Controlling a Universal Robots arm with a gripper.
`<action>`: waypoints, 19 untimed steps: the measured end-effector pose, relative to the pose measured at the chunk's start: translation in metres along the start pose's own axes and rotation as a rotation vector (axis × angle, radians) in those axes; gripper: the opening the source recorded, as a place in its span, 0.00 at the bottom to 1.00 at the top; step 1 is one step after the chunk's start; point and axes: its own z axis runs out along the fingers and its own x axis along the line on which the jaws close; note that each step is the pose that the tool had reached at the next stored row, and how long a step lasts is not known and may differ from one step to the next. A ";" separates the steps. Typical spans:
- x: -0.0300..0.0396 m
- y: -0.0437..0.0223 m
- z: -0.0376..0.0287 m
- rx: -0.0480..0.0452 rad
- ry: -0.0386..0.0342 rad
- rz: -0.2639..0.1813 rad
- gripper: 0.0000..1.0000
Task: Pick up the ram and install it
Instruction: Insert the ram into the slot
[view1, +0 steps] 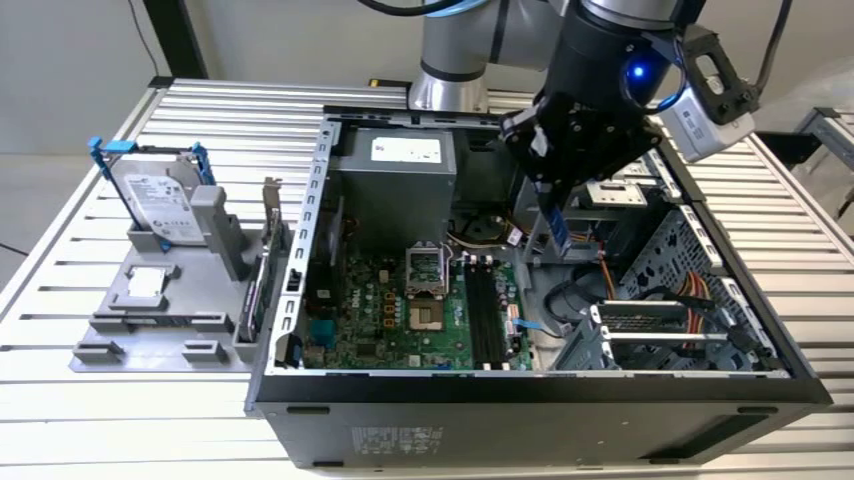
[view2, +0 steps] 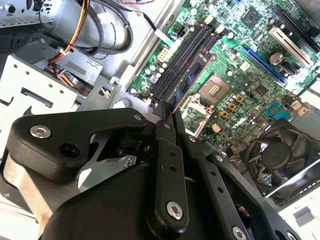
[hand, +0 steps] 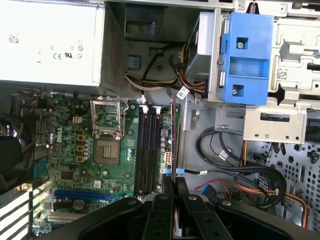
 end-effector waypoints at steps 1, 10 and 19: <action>0.0000 0.0000 0.0006 -0.0001 0.0000 0.000 0.00; 0.0000 -0.0001 0.0063 0.0000 0.0000 0.000 0.00; 0.0001 -0.0001 0.0125 0.0000 0.0000 0.000 0.00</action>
